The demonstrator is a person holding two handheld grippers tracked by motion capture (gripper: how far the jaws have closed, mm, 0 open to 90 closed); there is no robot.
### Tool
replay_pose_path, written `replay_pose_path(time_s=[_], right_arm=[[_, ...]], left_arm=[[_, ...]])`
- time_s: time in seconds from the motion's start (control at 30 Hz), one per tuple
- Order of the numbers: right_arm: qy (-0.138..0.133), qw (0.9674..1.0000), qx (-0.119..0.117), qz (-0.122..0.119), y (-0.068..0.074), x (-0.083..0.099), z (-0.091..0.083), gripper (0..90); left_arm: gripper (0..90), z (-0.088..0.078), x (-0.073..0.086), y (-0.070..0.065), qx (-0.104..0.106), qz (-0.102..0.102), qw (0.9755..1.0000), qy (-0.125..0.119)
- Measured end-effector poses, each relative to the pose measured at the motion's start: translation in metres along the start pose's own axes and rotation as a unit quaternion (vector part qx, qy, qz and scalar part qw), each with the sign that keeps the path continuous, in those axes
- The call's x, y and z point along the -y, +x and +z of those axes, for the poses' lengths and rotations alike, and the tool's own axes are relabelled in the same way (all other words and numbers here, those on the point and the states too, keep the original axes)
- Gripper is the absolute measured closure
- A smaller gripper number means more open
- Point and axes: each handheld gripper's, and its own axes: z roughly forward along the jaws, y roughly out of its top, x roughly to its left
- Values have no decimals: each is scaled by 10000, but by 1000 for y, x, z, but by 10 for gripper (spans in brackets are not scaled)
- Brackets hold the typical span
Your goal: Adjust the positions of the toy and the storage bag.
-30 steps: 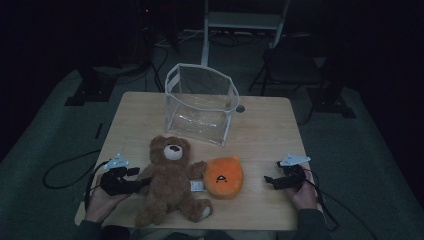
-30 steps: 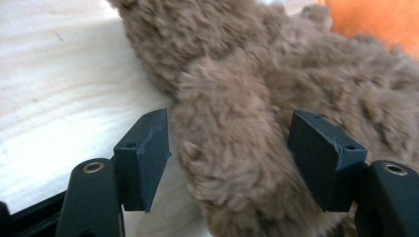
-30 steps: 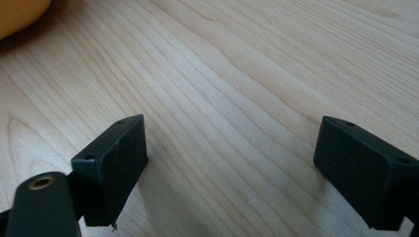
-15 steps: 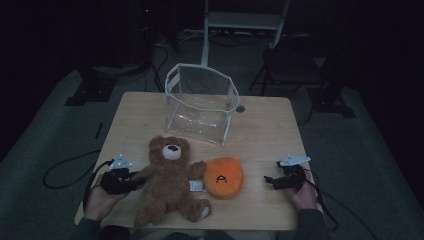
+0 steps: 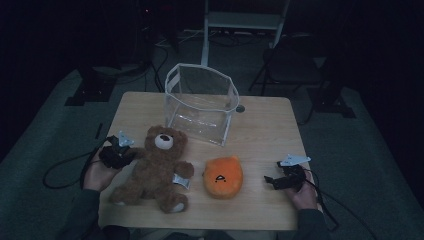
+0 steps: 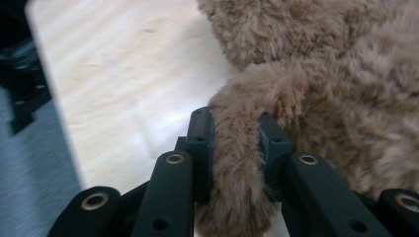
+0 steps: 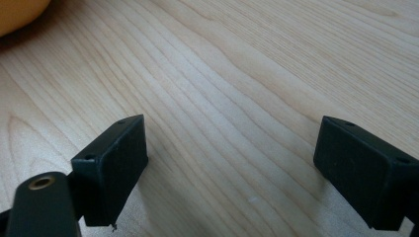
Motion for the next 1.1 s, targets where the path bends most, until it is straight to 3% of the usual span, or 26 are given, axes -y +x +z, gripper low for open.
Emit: replay_pose_path(time_s=[0.1,0.13,0.2,0.33,0.4,0.43,0.6,0.63,0.77,0.83,0.97,1.1], right_arm=[[0,10000,-1,1,0,0,0,125],[0,10000,-1,0,0,0,0,125],[-1,10000,0,1,0,0,0,125],[0,10000,-1,2,0,0,0,125],[0,10000,-1,1,0,0,0,125],[0,10000,1,0,0,0,0,125],[-3,10000,-3,7,0,0,0,125],[-2,10000,-4,7,0,0,0,125],[0,10000,-2,2,0,0,0,125],[0,10000,1,0,0,0,0,125],[0,10000,-1,0,0,0,0,125],[0,10000,-1,1,0,0,0,125]], left_arm=[[734,2,-9,11,-402,-128,9991,6],[734,3,-12,16,-510,-276,9983,4],[709,2,-16,20,-544,-493,9973,-2],[566,-3,-24,17,-425,-750,9960,-251],[486,-5,-26,15,-317,-800,9955,-397],[454,-8,-33,9,-175,-844,9946,-584],[370,-16,-45,2,-144,-901,9922,-852],[350,-15,-51,-1,-66,-1001,9909,-901],[279,-3,-59,-9,23,-1108,9909,-763],[228,16,-64,-17,216,-1296,9899,-528],[148,35,-66,-19,273,-1571,9866,-348],[146,41,-70,-20,255,-1561,9868,-346]])
